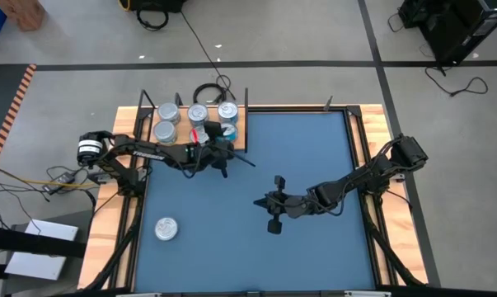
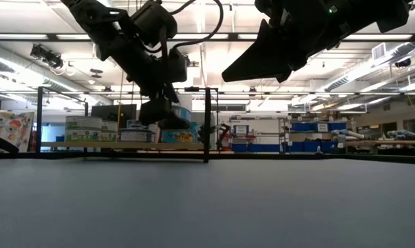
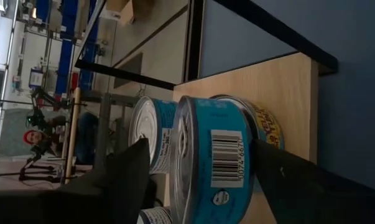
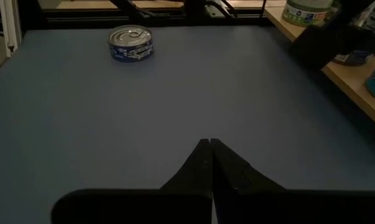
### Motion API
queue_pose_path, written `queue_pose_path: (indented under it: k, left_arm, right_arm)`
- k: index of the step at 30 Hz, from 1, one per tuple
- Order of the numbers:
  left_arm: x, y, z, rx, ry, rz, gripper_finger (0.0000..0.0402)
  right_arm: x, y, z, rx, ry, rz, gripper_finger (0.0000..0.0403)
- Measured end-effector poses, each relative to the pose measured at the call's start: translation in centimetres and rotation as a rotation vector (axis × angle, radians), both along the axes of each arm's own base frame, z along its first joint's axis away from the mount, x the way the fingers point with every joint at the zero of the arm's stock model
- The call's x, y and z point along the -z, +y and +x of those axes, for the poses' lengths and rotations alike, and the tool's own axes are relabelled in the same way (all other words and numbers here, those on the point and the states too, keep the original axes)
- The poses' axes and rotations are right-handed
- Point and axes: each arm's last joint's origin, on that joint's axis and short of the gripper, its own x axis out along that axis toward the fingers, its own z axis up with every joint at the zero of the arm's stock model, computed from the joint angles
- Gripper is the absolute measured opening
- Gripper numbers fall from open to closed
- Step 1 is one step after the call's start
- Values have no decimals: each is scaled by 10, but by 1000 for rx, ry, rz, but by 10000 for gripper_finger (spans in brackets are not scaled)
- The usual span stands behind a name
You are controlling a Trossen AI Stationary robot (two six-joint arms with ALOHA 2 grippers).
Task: Stack canned seafood by type on shelf
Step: Stack the yellow blue tuna can on top of the yellow blue tuna can on the shelf, then stack the blue tuna can on top of the blue tuna can on the shelf
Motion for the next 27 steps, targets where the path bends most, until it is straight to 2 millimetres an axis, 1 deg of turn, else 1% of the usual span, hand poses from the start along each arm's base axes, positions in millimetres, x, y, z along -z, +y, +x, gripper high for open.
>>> queue_pose_path:
  k: [10, 16, 23, 27]
  left_arm:
    - [0, 3, 0, 3, -11, -14, 284]
    - [-3, 7, 2, 13, -68, -34, 284]
    - [-3, 12, 1, -4, -68, -33, 284]
    - [-6, 12, 2, -28, -100, -7, 284]
  right_arm:
    - [0, 0, 0, 0, 0, 1, 2]
    - [0, 0, 0, 3, -1, 8, 2]
    - [0, 0, 0, -7, 0, 13, 2]
    - [0, 0, 0, -7, 0, 13, 2]
